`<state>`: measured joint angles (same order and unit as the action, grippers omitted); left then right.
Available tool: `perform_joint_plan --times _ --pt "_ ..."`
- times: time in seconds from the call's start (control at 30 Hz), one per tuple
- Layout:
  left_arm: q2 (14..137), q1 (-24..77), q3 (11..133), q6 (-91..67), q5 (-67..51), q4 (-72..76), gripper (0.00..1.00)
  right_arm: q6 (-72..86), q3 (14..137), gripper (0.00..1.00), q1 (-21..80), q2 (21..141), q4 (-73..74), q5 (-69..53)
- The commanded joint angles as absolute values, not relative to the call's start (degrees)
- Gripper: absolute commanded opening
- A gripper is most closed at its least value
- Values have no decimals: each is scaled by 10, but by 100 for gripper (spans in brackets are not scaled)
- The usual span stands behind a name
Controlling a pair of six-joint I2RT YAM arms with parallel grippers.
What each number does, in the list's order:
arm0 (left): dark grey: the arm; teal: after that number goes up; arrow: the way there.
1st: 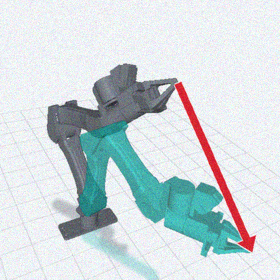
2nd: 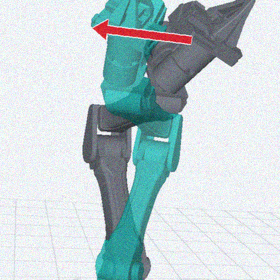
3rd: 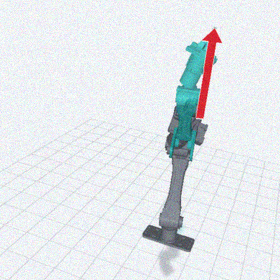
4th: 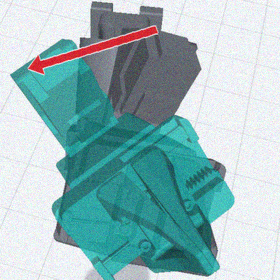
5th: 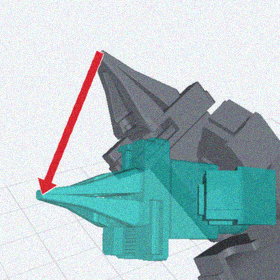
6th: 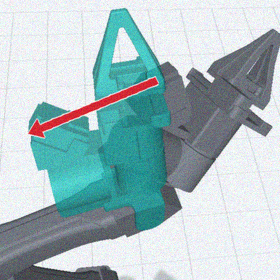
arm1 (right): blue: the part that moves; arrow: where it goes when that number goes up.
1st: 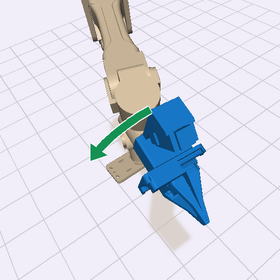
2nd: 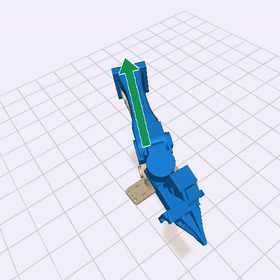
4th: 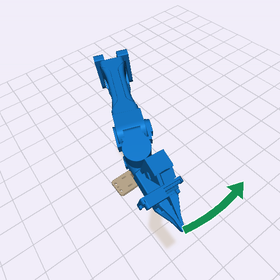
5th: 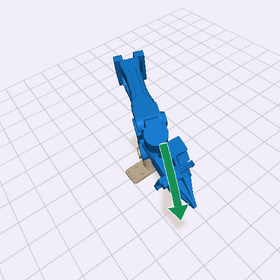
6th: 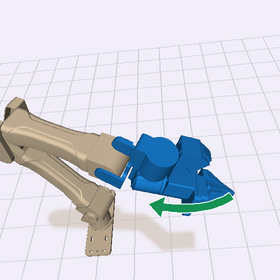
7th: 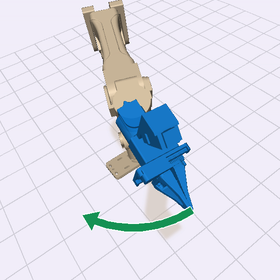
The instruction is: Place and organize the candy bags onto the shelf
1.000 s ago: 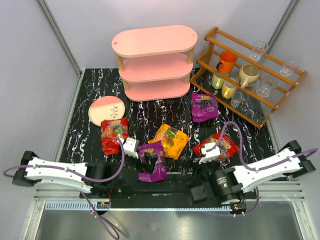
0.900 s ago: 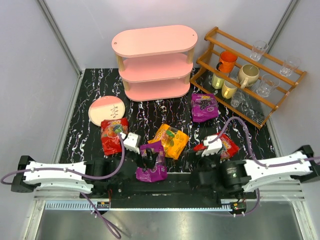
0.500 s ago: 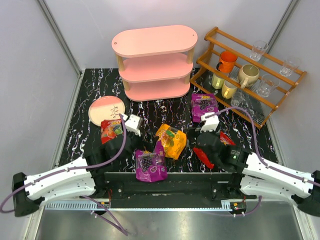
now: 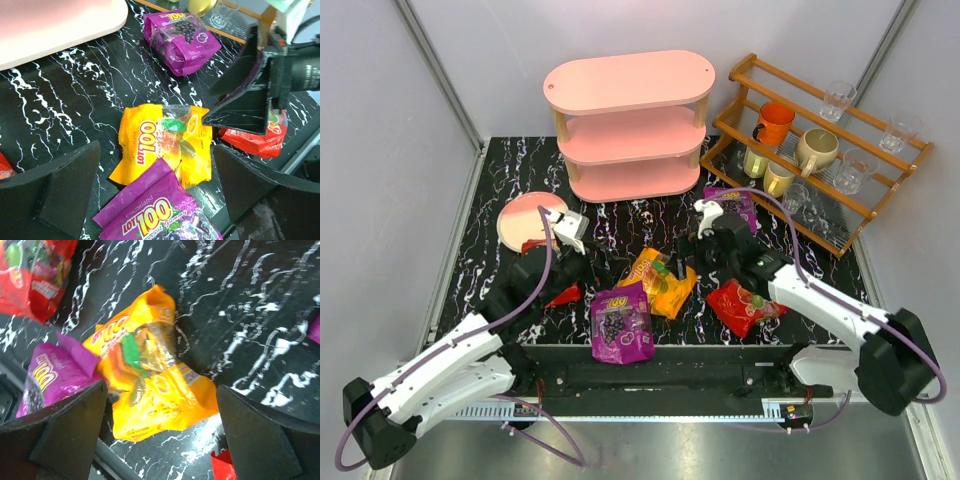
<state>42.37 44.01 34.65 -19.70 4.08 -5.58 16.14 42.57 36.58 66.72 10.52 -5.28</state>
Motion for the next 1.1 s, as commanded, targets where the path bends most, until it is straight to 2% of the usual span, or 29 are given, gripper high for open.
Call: perform_joint_plan --times 0.0,0.23,0.47,0.53,0.57,0.6,0.7,0.83,0.93,1.07 --pt "401 432 336 -199 -28 -49 99 122 462 100 362 713 37 -188" --pt "343 432 313 -208 -26 -79 99 107 444 100 363 741 18 -142" --pt "336 432 324 -194 -3 -120 99 107 445 100 363 786 44 -143" --pt "337 432 325 -194 -3 -120 99 125 447 87 363 802 51 -135" --pt "338 432 323 -194 -3 -119 99 130 447 76 362 817 51 -135" --pt "340 432 323 -195 -3 -117 99 138 452 54 363 824 50 -144" --pt "347 432 322 -198 -7 -112 99 145 461 21 362 823 52 -177" --pt "345 432 322 -198 -3 -118 99 162 465 0 362 738 31 -122" --pt "336 432 322 -197 -3 -125 99 185 481 0 363 659 9 -57" --pt "329 432 330 -212 39 -142 99 176 541 0 362 662 -16 -16"
